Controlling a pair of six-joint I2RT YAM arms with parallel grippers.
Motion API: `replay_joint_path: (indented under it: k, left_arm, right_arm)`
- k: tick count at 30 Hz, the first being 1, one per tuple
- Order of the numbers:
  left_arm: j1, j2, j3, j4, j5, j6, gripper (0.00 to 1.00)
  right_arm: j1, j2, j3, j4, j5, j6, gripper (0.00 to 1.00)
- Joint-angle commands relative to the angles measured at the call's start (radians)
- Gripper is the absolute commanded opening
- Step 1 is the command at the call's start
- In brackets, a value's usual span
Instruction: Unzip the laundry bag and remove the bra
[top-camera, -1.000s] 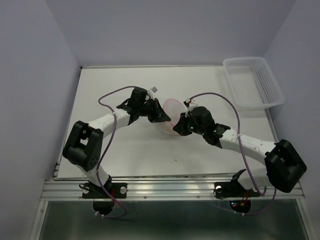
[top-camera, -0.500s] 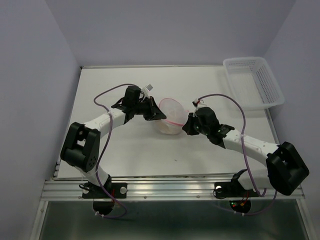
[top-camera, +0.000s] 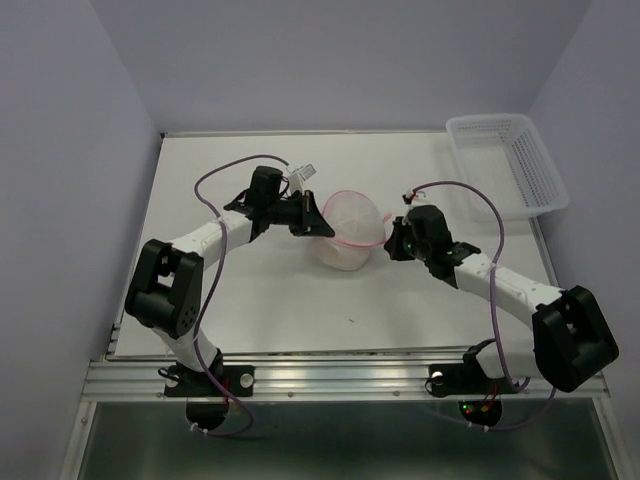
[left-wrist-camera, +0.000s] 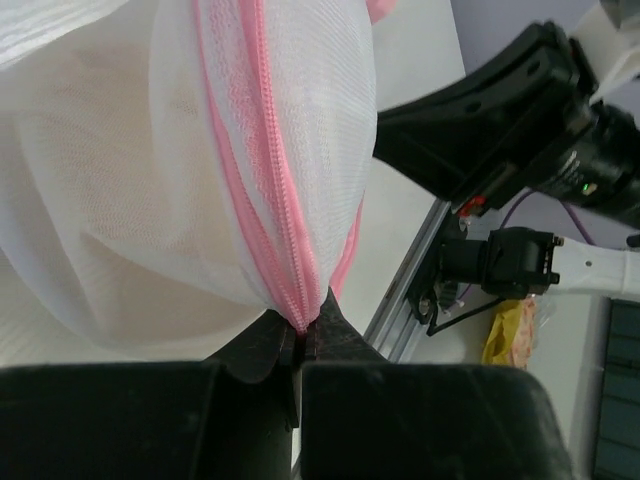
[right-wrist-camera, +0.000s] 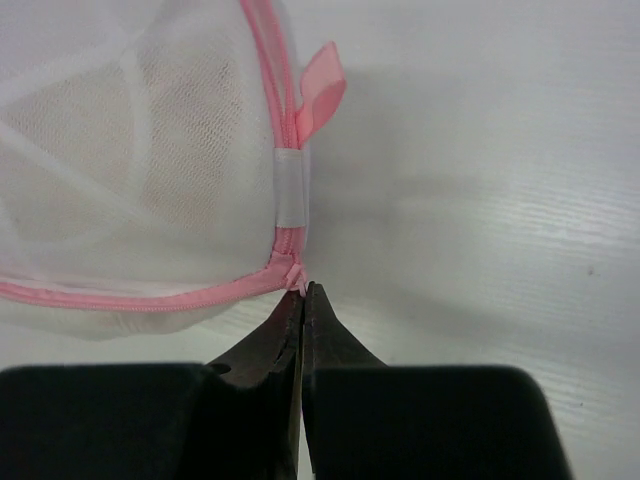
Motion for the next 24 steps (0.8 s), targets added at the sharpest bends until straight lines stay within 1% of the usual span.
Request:
replay_joint_path:
  k: [1,2,4,6,10,12,16,17,21,23,24]
  left_arm:
    - [0.022,-0.049,0.051,-0.039,0.033,0.137,0.00]
    - [0.022,-0.051,0.050,-0.039,0.038,0.151,0.00]
    - [0.020,-0.046,0.043,-0.031,0.056,0.158,0.00]
    - [0.022,-0.034,0.042,-0.025,0.073,0.163,0.00]
    - [0.022,-0.026,0.045,-0.042,0.066,0.177,0.00]
    - [0.022,-0.019,0.052,-0.049,0.040,0.163,0.00]
    - [0.022,0.009,0.086,-0.074,0.033,0.158,0.00]
    - [0.022,0.015,0.097,-0.083,0.021,0.155,0.00]
    - [0.020,0.033,0.137,-0.120,0.010,0.186,0.00]
    - [0.020,0.033,0.143,-0.126,0.006,0.197,0.00]
    - [0.020,0.038,0.148,-0.129,-0.028,0.192,0.00]
  right_arm:
    - [-0.129,-0.008,-0.013,0.010,0.055,-0.067,0.01]
    - [-0.157,-0.006,-0.016,0.023,0.052,-0.085,0.01]
    - [-0.166,0.000,-0.013,0.056,0.026,-0.115,0.01]
    - [-0.188,0.006,-0.013,0.129,0.015,-0.148,0.01]
    - [-0.202,0.012,-0.016,0.221,0.036,-0.213,0.01]
    - [-0.202,0.012,0.007,0.214,0.023,-0.218,0.01]
    - [-0.202,-0.011,0.011,0.202,-0.112,-0.214,0.01]
    - [-0.202,-0.020,0.007,0.203,-0.157,-0.237,0.01]
    - [-0.202,-0.034,-0.013,0.191,-0.172,-0.267,0.01]
    - [-0.202,-0.039,-0.015,0.186,-0.143,-0.267,0.01]
    - [-0.202,-0.040,-0.013,0.177,-0.142,-0.270,0.01]
